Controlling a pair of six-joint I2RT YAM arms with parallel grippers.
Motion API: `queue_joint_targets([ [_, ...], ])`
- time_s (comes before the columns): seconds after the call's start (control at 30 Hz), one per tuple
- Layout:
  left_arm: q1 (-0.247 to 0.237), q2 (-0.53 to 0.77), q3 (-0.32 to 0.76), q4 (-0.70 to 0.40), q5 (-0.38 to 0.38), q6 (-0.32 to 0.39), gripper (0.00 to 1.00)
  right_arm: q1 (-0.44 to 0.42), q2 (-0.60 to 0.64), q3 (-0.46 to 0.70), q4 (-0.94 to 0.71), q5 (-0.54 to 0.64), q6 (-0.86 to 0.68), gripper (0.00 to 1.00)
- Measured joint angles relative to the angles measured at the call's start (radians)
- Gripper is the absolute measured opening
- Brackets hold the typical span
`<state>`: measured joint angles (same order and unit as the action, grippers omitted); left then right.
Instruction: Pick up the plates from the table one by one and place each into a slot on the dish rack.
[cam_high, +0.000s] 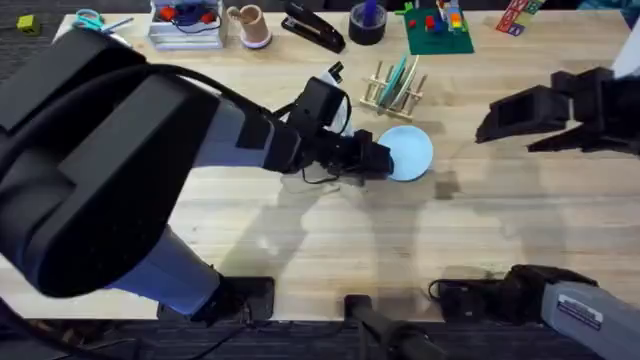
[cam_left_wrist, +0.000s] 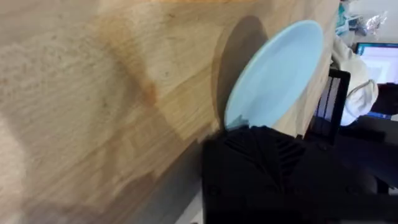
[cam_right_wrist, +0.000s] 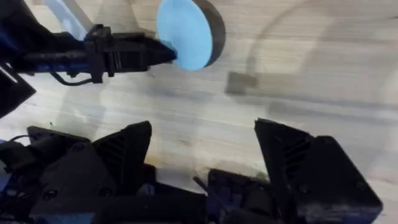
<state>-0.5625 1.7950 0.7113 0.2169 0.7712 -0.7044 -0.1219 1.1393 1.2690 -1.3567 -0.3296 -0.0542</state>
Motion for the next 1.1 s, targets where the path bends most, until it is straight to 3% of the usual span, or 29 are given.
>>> queue_joint_targets([
  [0.47, 0.000, 0.000, 0.000, 0.000, 0.000, -0.001, 0.041, 0.000, 0.028, -0.127, 0.164, -0.094, -0.006, 0.995],
  [1.1, 0.000, 0.000, 0.000, 0.001, -0.001, -0.004, 0.041, 0.000, 0.348, -0.130, 0.290, -0.169, -0.127, 0.995],
])
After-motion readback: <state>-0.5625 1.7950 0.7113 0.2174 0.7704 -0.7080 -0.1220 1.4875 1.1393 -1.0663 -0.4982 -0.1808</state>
